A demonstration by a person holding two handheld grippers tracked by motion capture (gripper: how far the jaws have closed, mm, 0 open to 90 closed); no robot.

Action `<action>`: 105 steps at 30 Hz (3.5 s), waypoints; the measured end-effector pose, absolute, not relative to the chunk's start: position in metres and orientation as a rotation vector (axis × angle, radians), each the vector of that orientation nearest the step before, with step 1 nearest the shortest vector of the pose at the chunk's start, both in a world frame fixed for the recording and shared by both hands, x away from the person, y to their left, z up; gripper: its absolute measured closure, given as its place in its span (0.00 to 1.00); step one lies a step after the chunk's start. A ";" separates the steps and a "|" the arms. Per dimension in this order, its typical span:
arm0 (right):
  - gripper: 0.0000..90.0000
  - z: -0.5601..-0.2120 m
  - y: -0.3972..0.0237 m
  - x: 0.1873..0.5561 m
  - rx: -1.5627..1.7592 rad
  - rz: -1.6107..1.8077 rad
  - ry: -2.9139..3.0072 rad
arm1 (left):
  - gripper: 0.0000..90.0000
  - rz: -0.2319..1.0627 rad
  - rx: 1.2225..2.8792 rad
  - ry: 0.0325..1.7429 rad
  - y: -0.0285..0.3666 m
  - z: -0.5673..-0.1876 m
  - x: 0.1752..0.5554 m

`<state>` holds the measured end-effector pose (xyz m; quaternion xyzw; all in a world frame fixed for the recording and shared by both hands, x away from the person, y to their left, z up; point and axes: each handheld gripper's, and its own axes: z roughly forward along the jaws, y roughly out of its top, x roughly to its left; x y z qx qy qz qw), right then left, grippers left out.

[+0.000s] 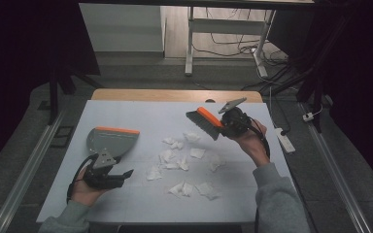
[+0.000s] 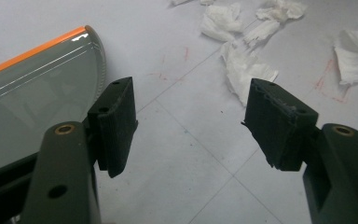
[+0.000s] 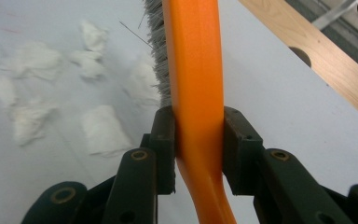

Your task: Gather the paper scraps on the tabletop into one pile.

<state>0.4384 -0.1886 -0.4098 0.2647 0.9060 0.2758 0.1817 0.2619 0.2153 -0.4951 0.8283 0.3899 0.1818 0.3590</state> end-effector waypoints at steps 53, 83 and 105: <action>0.79 -0.429 -0.126 0.436 0.437 0.557 2.774 | 0.41 0.421 2.134 1.001 0.216 -0.504 0.258; 0.79 -0.452 -0.059 0.448 0.228 0.242 2.877 | 0.42 0.410 2.127 1.001 0.220 -0.506 0.259; 0.79 -0.440 -0.061 0.459 0.302 0.329 2.735 | 0.42 0.415 2.125 1.009 0.221 -0.507 0.259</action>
